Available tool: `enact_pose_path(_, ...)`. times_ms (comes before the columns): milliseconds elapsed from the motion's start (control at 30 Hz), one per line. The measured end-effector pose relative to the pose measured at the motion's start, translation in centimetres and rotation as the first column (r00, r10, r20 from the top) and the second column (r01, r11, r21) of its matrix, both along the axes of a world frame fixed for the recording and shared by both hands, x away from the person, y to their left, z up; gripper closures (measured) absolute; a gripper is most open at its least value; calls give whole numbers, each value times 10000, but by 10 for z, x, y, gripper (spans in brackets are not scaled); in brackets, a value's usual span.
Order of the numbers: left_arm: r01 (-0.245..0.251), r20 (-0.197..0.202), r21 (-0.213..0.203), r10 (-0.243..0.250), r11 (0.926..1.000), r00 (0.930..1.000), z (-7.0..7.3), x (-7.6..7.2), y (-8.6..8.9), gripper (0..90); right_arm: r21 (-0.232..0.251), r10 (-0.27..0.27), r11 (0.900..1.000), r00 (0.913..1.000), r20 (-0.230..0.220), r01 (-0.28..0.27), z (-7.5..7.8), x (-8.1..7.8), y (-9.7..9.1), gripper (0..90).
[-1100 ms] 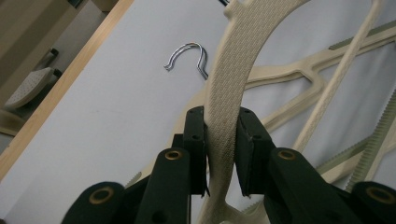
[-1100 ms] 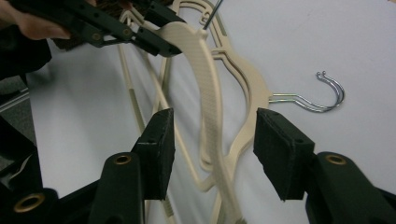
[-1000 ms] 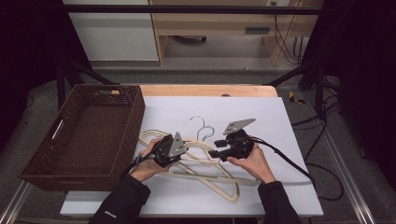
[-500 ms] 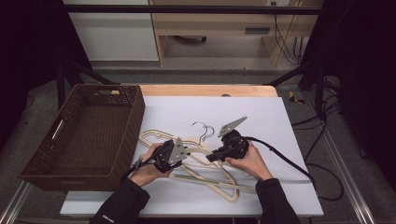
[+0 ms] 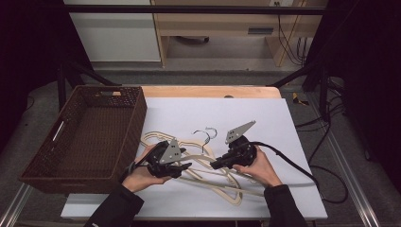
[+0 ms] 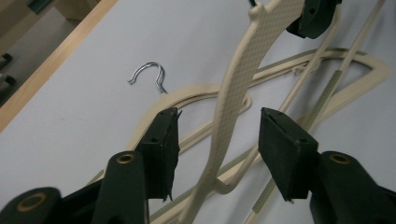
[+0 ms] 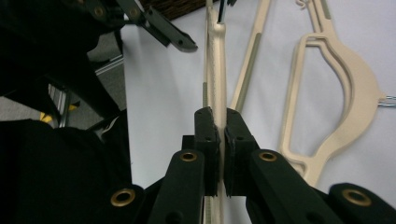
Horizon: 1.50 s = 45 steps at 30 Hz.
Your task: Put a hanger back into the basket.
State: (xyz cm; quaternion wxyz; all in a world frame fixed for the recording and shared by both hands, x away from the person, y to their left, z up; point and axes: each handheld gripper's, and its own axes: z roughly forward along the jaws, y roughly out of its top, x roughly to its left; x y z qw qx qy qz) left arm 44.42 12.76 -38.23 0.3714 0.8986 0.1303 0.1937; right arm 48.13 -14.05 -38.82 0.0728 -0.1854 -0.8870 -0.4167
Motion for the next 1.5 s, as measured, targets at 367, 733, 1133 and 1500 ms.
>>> enact_pose_path(367, 1398, -1783, 260, -1330, 9898, 9749, 8, -3, -8, 670, -159, 1454, 9894, 9875, 608, -1447, 9, -19, 0, 867)
enact_pose_path(733, 1762, -2250, -134, -1746, 9843, 9586, 13, -13, -4, 828, 180, 1431, 9892, 9845, 1015, -1457, 12, -22, 1, 823)
enact_pose_path(1133, 324, -1744, -618, -428, 9976, 9838, 28, -35, 6, 863, 2131, -1605, 9715, 9499, 2681, 1040, 42, -33, -27, 458)
enact_pose_path(1500, -945, -1142, -1550, 772, 9834, 9905, 76, -39, 24, 863, 2806, -4065, 9009, 8703, 2781, 3312, 33, -59, -64, 211)
